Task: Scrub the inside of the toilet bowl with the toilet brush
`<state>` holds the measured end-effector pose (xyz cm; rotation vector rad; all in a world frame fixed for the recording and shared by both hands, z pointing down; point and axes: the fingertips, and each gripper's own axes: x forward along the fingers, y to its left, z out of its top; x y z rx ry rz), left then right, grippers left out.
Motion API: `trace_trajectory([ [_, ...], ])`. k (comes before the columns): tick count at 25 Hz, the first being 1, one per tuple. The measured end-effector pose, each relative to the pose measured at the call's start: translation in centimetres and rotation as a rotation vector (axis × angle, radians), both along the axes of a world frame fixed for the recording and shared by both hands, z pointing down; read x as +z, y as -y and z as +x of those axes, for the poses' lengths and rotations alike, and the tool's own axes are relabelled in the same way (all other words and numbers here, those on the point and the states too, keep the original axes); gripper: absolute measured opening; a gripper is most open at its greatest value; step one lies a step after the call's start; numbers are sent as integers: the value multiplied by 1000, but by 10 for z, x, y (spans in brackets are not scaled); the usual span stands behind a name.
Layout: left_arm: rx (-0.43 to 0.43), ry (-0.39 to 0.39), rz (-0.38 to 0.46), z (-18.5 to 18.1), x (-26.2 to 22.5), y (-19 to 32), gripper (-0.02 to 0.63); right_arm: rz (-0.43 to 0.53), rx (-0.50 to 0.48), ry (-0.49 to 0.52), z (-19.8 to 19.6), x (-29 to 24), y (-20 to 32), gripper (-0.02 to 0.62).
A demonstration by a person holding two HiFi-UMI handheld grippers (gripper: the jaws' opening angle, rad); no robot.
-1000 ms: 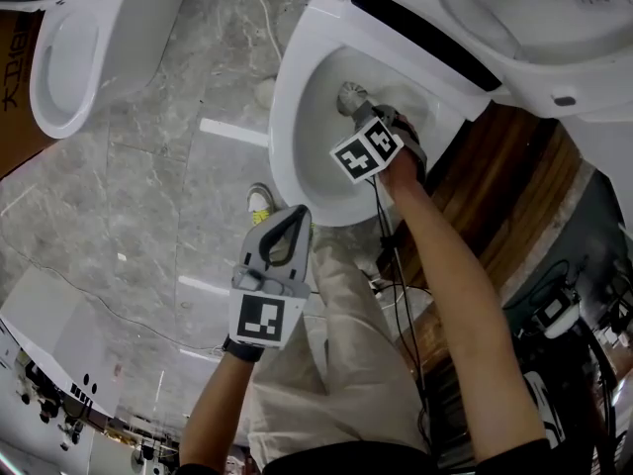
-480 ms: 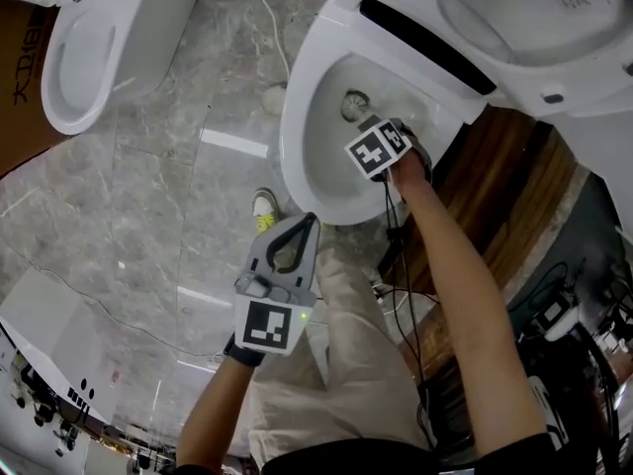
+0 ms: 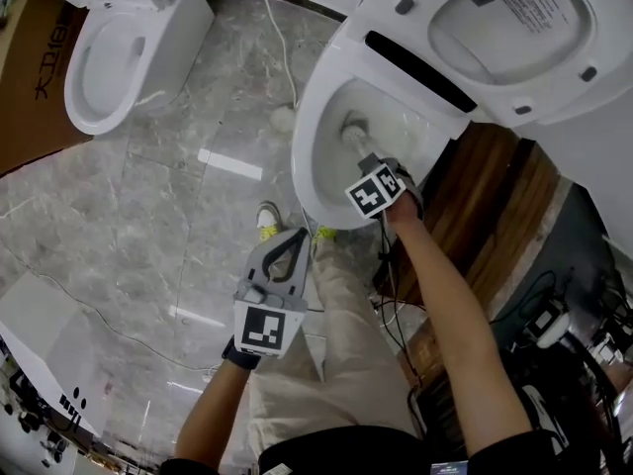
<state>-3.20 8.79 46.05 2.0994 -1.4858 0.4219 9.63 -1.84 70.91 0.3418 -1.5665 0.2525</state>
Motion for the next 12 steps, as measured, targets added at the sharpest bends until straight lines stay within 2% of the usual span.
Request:
trace_trajectory([
  [6, 43, 13, 27, -11, -62, -11, 18, -83, 25, 66, -11, -63, -48, 166],
  [9, 68, 11, 34, -15, -105, -15, 18, -5, 69, 113, -10, -98, -58, 156],
  [12, 72, -5, 71, -23, -156, -14, 18, 46, 197, 155, -1, -142, -55, 156],
])
